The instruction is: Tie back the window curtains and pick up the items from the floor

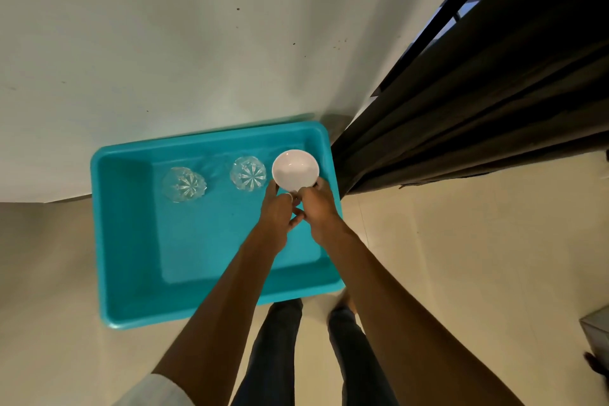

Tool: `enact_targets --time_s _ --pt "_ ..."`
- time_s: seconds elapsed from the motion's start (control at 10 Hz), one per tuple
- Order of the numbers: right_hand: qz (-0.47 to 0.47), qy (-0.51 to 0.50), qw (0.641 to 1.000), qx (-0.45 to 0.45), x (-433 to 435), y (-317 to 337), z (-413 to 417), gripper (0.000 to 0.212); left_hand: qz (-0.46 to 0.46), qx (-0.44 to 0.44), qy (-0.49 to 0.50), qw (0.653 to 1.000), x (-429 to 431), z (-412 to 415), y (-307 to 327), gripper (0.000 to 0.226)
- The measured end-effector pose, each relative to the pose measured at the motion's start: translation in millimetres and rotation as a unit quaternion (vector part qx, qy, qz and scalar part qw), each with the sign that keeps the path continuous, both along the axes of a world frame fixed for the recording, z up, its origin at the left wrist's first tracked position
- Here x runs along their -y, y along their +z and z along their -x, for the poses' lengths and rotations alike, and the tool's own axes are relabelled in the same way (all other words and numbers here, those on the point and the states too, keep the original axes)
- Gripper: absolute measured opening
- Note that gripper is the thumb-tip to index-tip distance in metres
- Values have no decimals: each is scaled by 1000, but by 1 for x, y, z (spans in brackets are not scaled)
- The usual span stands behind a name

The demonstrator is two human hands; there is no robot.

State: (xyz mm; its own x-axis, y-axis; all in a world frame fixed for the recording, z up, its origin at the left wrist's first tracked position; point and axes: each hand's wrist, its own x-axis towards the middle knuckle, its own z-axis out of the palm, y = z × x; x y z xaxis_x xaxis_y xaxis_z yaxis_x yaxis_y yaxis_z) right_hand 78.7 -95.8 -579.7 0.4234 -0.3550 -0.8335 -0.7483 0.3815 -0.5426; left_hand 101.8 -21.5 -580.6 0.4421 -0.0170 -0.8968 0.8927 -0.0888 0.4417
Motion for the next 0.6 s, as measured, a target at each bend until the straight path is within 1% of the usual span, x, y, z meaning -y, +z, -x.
enact_targets --time_s 0.2,0.4,0.5,0.6 --pt "-17 -14 1000 -9 -3 -3 -3 43 -3 5 15 1000 1 -3 -3 54" --pt "-15 -20 1000 -18 -1 10 3 36 -27 -24 21 999 -1 0 0 31" --pt "-10 -20 999 -26 0 24 9 43 -22 -43 25 999 -7 3 13 36" --pt "-10 -23 999 -23 0 43 15 43 -4 -31 12 999 -10 10 34 44"
